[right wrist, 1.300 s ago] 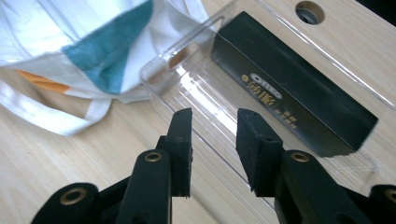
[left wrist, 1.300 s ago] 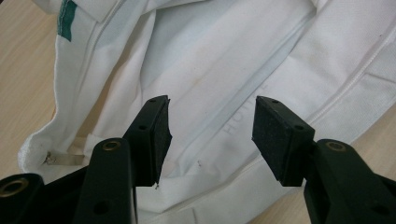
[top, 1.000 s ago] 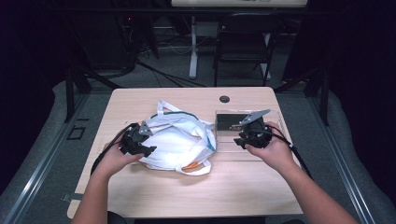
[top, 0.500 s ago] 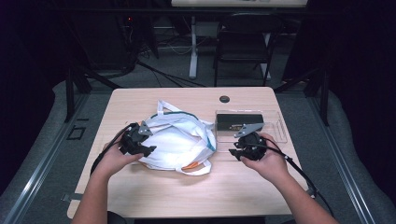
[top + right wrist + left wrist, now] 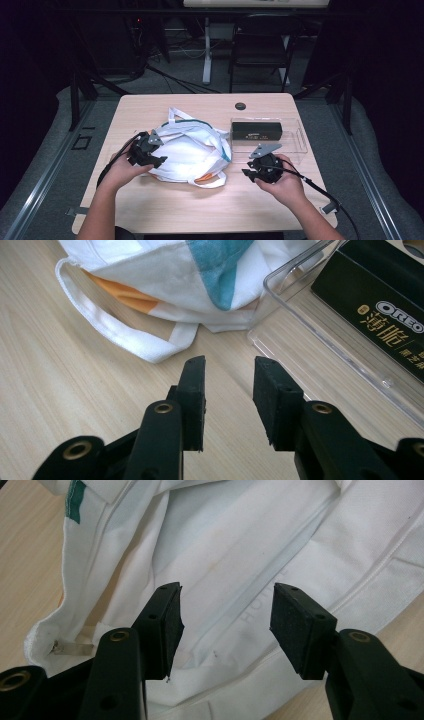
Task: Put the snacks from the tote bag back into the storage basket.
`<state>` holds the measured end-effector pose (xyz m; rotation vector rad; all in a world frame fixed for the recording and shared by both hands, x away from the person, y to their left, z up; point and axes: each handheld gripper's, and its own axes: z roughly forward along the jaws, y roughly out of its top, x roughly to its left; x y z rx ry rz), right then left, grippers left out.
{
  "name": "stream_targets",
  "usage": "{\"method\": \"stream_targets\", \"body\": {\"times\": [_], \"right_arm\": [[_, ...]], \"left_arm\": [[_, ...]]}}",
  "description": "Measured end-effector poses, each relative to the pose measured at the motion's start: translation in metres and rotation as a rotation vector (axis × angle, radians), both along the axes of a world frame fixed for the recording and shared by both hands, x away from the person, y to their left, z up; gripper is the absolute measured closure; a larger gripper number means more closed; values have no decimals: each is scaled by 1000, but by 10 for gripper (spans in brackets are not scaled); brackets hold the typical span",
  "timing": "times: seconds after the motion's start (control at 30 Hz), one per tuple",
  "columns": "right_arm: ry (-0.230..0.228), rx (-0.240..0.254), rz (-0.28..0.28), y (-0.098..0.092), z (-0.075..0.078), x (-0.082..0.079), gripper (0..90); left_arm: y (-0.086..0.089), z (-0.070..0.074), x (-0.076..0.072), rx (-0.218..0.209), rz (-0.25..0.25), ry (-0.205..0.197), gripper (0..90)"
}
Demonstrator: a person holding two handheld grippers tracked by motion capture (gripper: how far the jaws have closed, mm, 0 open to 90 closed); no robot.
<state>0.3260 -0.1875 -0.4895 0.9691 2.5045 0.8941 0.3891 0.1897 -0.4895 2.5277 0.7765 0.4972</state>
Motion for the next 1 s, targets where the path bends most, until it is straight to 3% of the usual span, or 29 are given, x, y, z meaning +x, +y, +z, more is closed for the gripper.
{"method": "stream_targets", "body": {"times": [0.5, 1.0], "right_arm": [[6, 10, -12, -4, -21, -9, 659], [21, 105, 5, 1, -35, -14, 655]], "left_arm": [[0, -1, 0, 2, 1, 1, 462], [-1, -2, 0, 6, 2, -6, 462]]}}
